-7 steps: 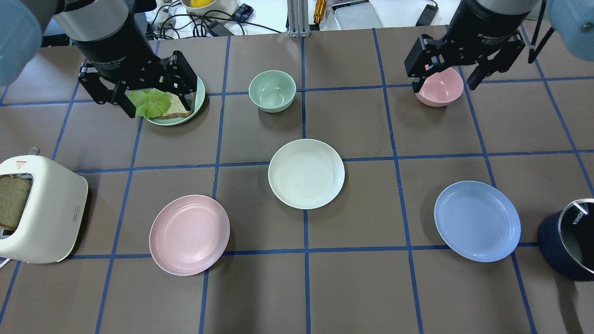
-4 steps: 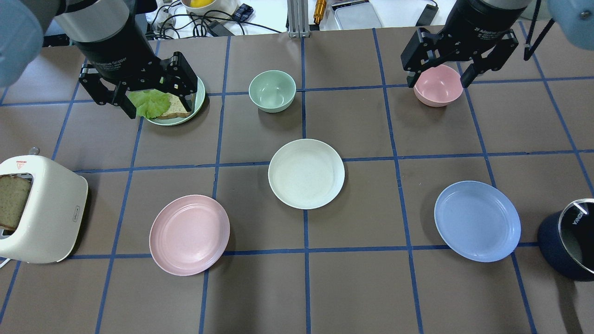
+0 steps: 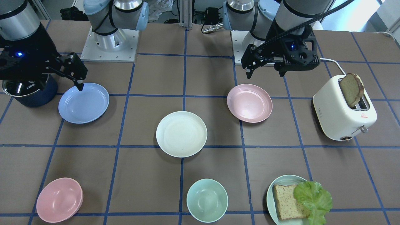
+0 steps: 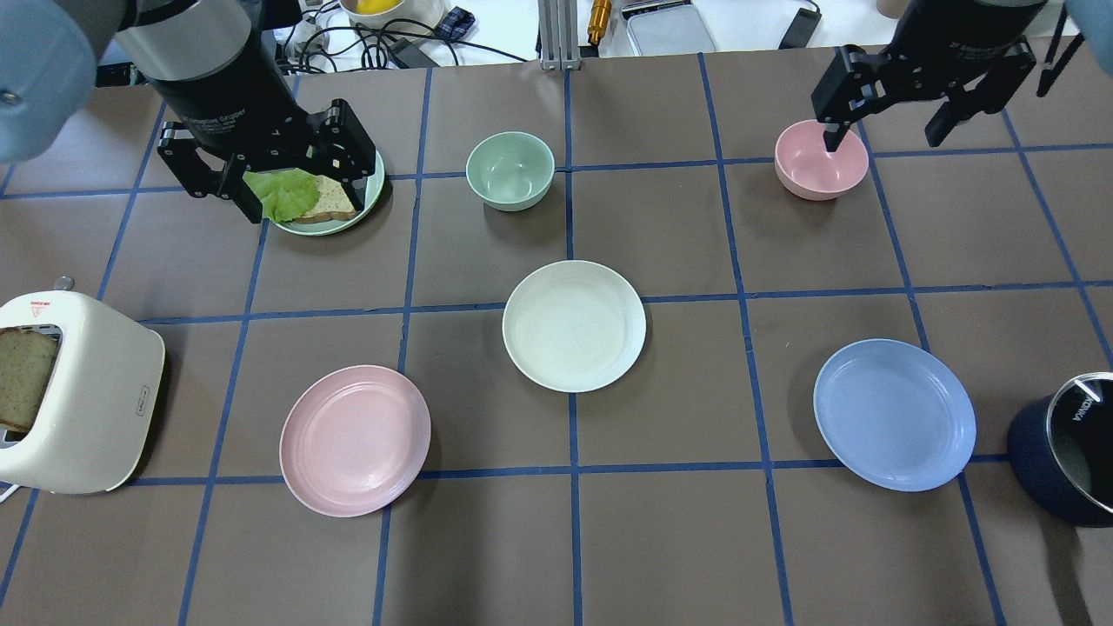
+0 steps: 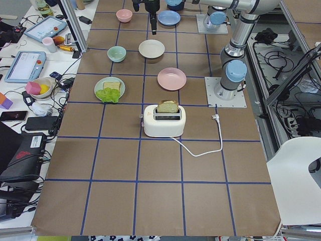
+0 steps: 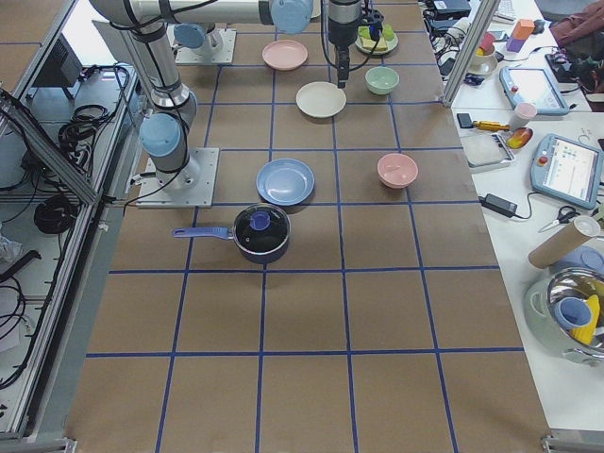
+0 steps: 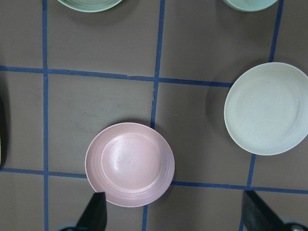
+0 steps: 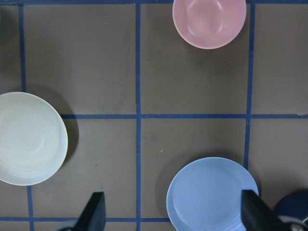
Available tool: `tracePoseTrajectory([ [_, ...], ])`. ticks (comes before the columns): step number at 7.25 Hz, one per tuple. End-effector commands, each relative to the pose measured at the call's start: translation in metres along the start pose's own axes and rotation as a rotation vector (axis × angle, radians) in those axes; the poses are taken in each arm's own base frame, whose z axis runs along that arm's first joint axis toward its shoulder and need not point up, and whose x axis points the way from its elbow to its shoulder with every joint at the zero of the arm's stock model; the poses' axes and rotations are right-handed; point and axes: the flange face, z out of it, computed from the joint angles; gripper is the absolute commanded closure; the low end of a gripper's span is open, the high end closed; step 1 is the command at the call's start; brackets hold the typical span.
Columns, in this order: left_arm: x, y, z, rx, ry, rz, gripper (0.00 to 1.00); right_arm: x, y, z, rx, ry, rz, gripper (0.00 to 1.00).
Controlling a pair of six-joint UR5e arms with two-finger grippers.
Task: Stack three plates with pink and blue
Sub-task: 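Move left gripper to pink plate rim while right gripper reaches blue plate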
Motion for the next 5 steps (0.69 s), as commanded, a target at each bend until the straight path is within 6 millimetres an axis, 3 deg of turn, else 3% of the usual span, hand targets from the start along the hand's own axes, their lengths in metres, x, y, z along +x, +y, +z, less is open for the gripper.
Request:
tracePoseTrajectory([
  [1,-0.002,-0.003,0.043,-0.084,-0.009,-0.007,0.00,0.059,0.002,0.053,-0.048,-0.007,-0.021,0.00],
  [4,0.005,0.031,0.156,-0.127,-0.019,0.027,0.00,0.135,0.040,0.166,-0.071,-0.015,-0.105,0.00],
  [5,0.011,0.047,0.194,-0.108,-0.022,0.055,0.00,0.142,0.061,0.192,-0.106,-0.037,-0.091,0.00],
])
